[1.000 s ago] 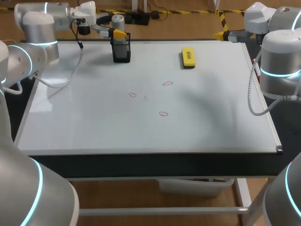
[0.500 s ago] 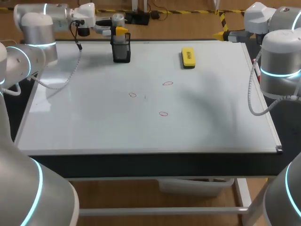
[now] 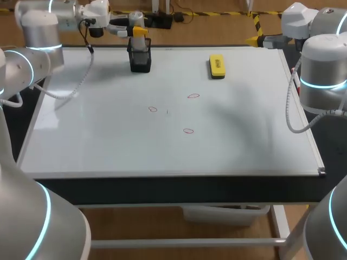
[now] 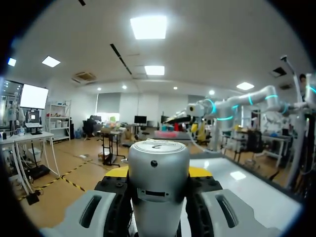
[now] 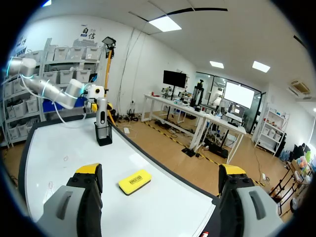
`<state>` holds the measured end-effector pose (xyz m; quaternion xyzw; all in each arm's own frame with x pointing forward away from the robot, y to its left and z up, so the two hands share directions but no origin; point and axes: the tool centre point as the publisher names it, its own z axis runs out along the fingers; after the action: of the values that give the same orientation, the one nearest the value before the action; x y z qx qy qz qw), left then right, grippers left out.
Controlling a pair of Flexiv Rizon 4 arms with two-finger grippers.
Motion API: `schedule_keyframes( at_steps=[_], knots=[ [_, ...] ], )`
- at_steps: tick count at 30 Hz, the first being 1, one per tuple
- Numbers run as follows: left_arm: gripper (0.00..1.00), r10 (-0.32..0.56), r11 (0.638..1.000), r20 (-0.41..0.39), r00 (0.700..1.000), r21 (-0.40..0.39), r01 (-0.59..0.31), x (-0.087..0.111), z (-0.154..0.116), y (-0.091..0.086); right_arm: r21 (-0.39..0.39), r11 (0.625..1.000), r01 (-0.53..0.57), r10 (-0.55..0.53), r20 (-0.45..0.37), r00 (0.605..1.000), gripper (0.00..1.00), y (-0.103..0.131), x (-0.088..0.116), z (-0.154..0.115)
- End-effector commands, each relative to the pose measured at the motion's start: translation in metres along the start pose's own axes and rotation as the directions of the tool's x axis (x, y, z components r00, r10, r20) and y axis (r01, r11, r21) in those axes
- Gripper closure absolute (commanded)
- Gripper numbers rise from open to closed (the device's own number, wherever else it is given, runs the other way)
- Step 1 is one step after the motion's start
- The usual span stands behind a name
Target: Pick up the inspection probe, press it on each red-marked spot on the whiteboard one by one, put down the probe, pick up the eraser, and wipe off all the red marks.
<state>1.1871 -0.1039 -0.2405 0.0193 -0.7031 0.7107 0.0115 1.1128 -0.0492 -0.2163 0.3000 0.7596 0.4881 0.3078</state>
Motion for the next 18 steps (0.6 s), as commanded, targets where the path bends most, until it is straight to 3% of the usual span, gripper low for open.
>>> schedule_keyframes(
  at_steps=[1,18],
  knots=[
    [1.00,-0.002,1.000,-0.006,1.000,-0.007,0.002,-0.002,-0.001,-0.013,0.000,1.000,0.000,0.000,-0.001,1.000,0.00,0.000,0.000,0.000],
    [1.00,0.017,1.000,-0.001,1.000,0.007,-0.017,0.008,0.004,-0.060,0.000,1.000,0.000,0.000,-0.001,1.000,0.00,0.000,0.000,0.000]
  ],
)
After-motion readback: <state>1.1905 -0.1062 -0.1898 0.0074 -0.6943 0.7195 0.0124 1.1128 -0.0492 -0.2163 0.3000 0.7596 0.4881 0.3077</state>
